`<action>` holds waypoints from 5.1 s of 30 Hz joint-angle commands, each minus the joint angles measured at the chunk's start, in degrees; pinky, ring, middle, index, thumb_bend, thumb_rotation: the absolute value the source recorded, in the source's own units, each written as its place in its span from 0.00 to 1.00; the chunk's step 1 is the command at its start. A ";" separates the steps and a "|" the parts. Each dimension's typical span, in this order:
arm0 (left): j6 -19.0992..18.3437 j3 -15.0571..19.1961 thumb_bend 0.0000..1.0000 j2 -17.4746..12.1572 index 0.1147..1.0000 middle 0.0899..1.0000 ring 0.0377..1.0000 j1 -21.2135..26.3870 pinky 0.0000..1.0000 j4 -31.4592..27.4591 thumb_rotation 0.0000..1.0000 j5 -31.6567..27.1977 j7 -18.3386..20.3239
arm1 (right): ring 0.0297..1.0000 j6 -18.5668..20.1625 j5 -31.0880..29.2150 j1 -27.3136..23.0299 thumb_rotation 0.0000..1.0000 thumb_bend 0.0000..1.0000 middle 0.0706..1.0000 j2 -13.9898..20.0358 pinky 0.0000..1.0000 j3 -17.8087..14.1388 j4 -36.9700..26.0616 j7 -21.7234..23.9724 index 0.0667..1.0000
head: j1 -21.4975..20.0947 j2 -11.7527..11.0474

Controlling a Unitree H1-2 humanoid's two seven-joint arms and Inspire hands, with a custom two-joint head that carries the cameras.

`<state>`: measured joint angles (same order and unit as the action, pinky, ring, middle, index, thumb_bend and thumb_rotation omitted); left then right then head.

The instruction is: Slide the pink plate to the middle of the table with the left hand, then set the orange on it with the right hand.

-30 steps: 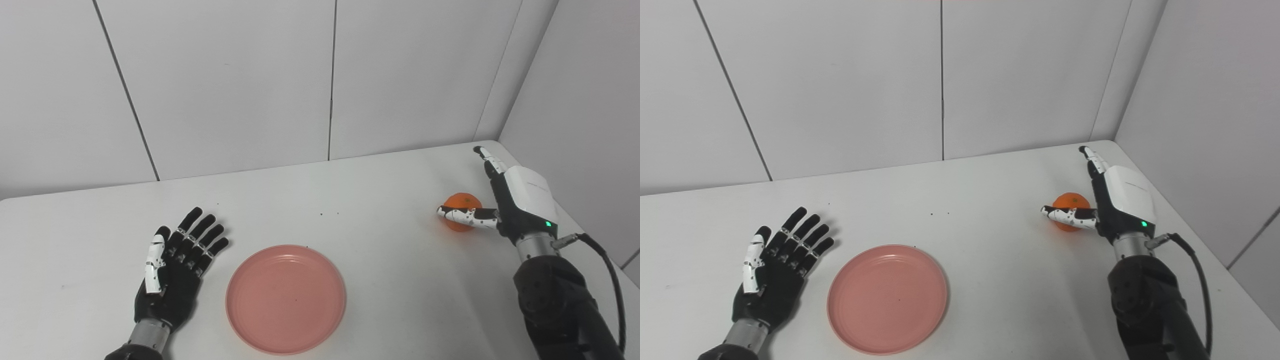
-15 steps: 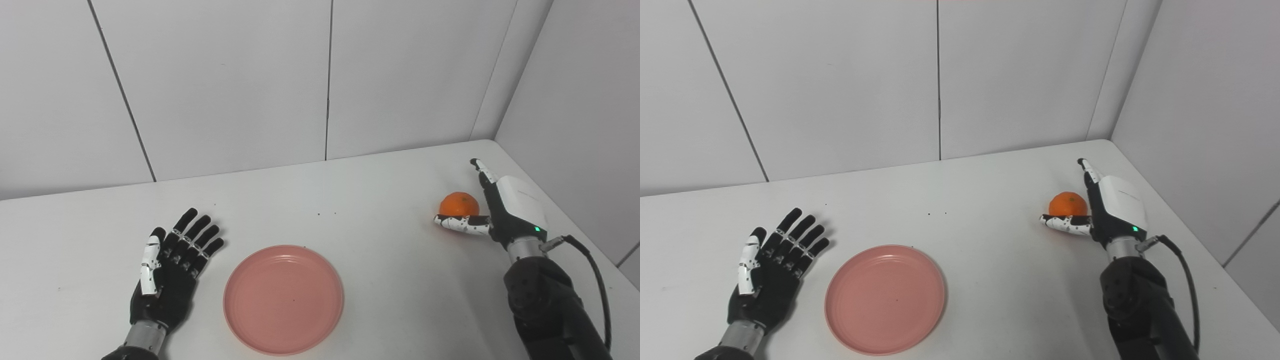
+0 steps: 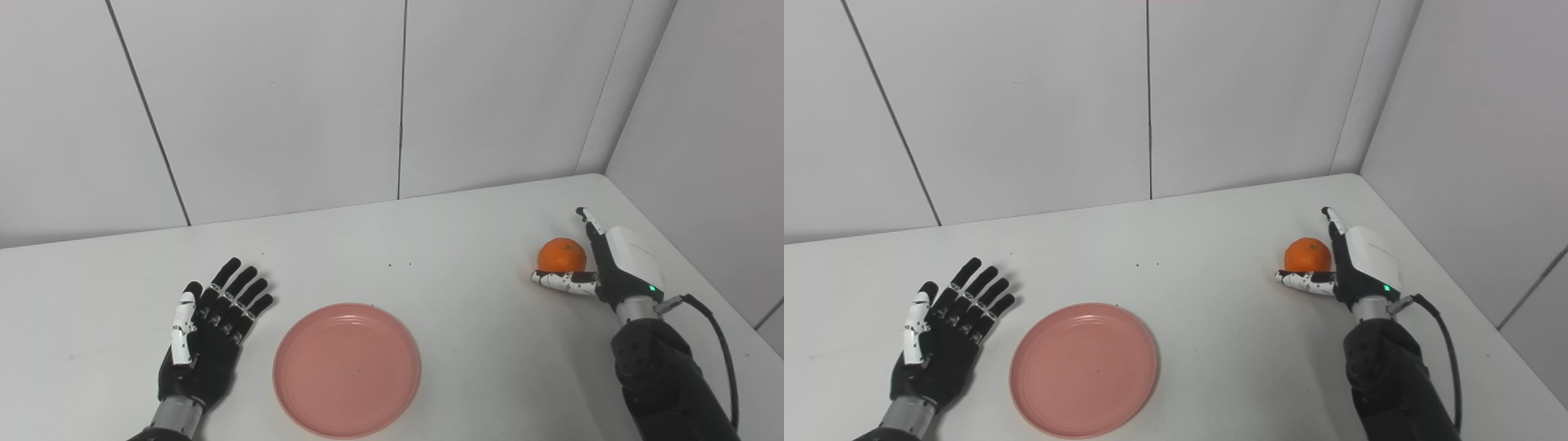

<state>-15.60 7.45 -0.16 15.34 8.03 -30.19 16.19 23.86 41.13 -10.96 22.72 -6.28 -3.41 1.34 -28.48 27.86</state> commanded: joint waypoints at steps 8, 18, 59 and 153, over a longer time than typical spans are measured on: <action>-1.16 0.08 0.29 -1.06 0.79 0.80 0.81 -0.93 0.79 1.49 1.00 0.61 -0.43 | 0.83 0.57 -0.56 -3.17 0.43 0.97 0.90 1.26 0.70 0.24 1.11 -1.92 0.91 | 0.04 0.17; -1.73 0.08 0.29 -1.25 0.78 0.79 0.80 -0.85 0.78 1.15 1.00 0.63 -0.90 | 0.85 0.40 -3.31 -4.17 0.43 0.97 0.90 1.31 0.74 -0.32 2.71 -1.98 0.91 | 0.07 0.48; -2.00 -0.28 0.29 -1.52 0.79 0.80 0.80 -1.17 0.79 0.77 1.00 0.35 -0.42 | 0.45 -5.99 -11.79 -7.12 0.14 0.52 0.47 3.29 0.42 1.30 11.72 -10.25 0.45 | -0.05 1.43; -3.16 -5.65 0.33 7.32 0.75 0.77 0.78 -2.04 0.76 -8.20 1.00 9.83 -12.77 | 0.36 -10.63 -2.27 1.63 0.14 0.51 0.43 -15.60 0.29 28.54 -8.98 5.52 0.45 | 27.34 11.62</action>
<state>-17.48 2.12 6.52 12.83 0.50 -20.90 4.11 15.19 38.66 -8.55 7.14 21.82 -12.66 6.71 -1.14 39.46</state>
